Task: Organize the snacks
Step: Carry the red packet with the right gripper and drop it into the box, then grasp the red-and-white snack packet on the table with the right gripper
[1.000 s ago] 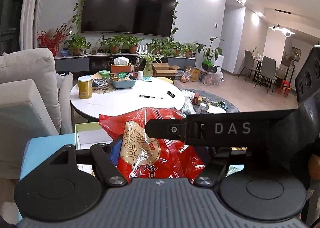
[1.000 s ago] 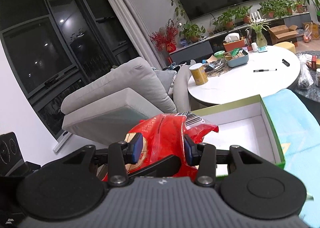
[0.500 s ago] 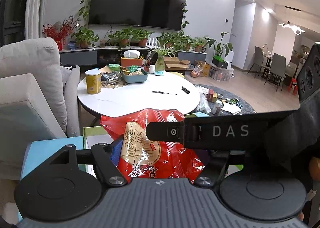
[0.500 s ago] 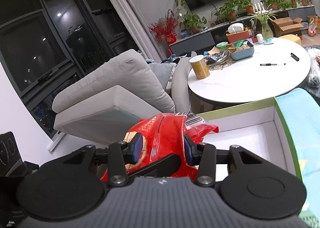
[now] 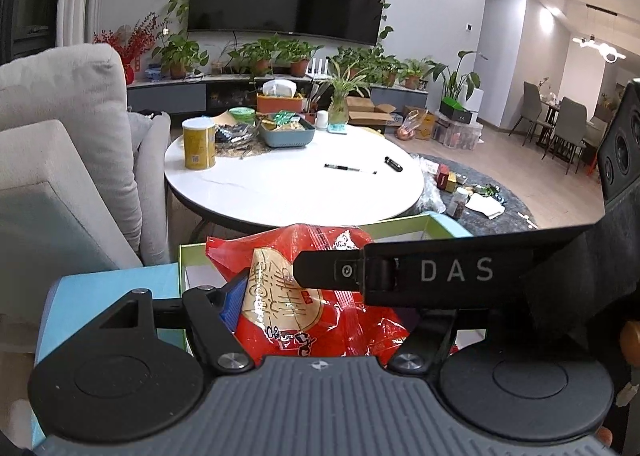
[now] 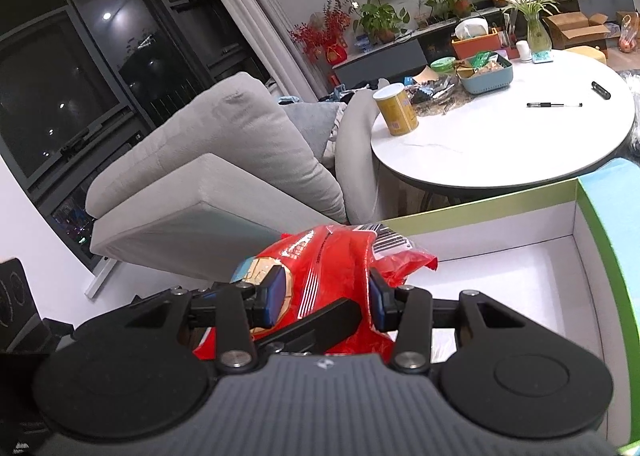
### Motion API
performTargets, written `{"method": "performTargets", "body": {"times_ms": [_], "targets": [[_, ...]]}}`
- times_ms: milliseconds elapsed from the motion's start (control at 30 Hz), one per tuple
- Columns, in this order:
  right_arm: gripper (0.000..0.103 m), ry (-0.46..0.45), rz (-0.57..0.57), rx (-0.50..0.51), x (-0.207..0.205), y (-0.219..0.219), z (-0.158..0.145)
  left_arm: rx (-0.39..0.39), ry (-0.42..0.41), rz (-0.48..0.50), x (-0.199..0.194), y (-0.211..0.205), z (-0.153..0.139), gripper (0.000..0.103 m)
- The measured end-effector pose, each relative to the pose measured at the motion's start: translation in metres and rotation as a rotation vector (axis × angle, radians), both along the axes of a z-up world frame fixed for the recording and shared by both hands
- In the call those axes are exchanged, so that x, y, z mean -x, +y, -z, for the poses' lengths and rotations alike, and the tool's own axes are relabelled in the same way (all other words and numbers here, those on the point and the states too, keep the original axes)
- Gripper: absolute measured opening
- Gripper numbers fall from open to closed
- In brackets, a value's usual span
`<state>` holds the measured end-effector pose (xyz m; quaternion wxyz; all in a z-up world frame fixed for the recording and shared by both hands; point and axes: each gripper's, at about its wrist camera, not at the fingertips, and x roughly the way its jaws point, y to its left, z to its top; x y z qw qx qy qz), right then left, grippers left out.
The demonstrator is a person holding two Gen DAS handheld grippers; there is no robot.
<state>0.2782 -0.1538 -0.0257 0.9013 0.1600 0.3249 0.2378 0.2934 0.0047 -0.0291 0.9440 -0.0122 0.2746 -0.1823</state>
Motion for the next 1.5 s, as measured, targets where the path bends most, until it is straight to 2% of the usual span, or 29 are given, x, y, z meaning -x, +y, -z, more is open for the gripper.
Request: {"method": "performTargets", "body": {"times_ms": [167, 233, 300, 400, 533, 667, 900, 1300, 1500], "targets": [[0.053, 0.008, 0.025, -0.012, -0.008, -0.001, 0.01, -0.016, -0.007, -0.025, -0.007, -0.001, 0.007, 0.069], [0.058, -0.023, 0.113, 0.021, -0.007, -0.001, 0.008, -0.031, -0.019, -0.055, -0.006, -0.001, 0.006, 0.072], [0.061, -0.093, 0.178, 0.071, 0.003, -0.002, 0.002, -0.028, -0.032, -0.06, 0.0, 0.002, 0.003, 0.085], [0.061, -0.118, 0.138, 0.07, 0.013, -0.007, -0.008, -0.041, -0.055, -0.082, 0.007, 0.006, -0.002, 0.086], [0.061, -0.142, 0.108, 0.086, 0.032, -0.009, -0.02, -0.028, -0.046, -0.108, 0.016, 0.012, -0.008, 0.087], [0.061, -0.163, 0.078, 0.096, 0.054, -0.015, -0.028, -0.024, -0.063, -0.129, 0.032, 0.021, -0.012, 0.094], [0.061, -0.162, 0.025, 0.108, 0.088, -0.013, -0.033, -0.046, -0.086, -0.159, 0.071, 0.036, -0.016, 0.1], [0.061, -0.133, 0.012, 0.076, 0.132, -0.004, -0.039, -0.002, -0.071, -0.193, 0.126, 0.071, -0.02, 0.101], [0.061, -0.114, 0.027, 0.069, 0.15, 0.0, -0.033, 0.01, -0.067, -0.205, 0.149, 0.082, -0.009, 0.102]]}}
